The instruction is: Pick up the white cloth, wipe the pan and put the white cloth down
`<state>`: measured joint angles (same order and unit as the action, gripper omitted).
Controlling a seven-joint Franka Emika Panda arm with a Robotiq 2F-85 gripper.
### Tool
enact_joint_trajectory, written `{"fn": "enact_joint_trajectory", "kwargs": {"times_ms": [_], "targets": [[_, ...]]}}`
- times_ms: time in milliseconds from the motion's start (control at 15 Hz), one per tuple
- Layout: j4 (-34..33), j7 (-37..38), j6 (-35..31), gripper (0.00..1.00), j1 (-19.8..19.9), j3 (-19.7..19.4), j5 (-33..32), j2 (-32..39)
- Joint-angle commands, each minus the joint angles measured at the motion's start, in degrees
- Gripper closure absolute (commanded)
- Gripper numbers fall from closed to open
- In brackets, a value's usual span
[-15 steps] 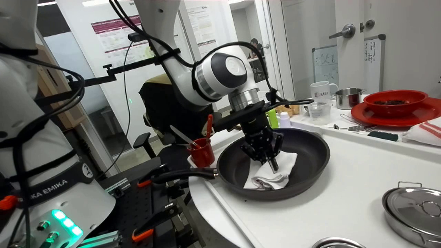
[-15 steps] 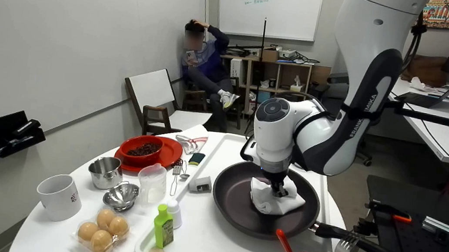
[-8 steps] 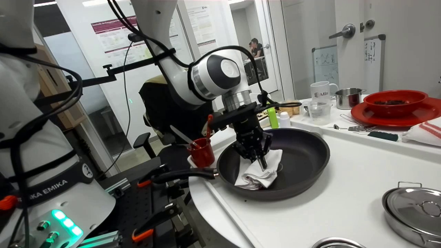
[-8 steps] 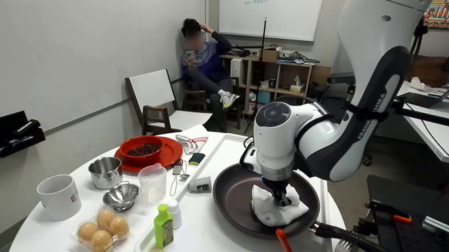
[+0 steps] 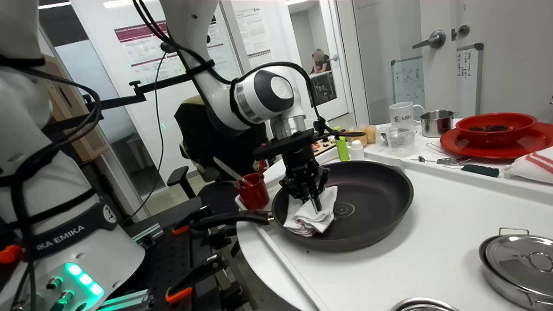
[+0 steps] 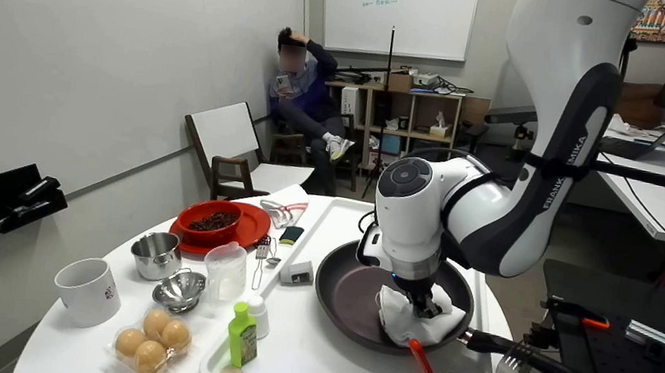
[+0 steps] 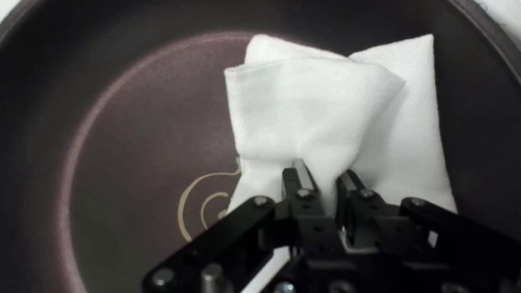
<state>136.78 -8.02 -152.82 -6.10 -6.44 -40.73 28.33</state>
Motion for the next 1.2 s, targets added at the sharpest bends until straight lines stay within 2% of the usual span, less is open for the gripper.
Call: {"fn": "enact_joint_trajectory", "kwargs": {"times_ms": [0, 800, 1133], "targets": [[2.31, -2.26, 1.61, 0.92, 0.63, 2.13, -0.55, -1.28], [3.35, -4.86, 3.71, 0.92, 0.77, 4.23, -0.39, -1.89], [2.72, -3.36, 1.75, 0.92, 0.63, 4.08, -0.53, -2.00]]}}
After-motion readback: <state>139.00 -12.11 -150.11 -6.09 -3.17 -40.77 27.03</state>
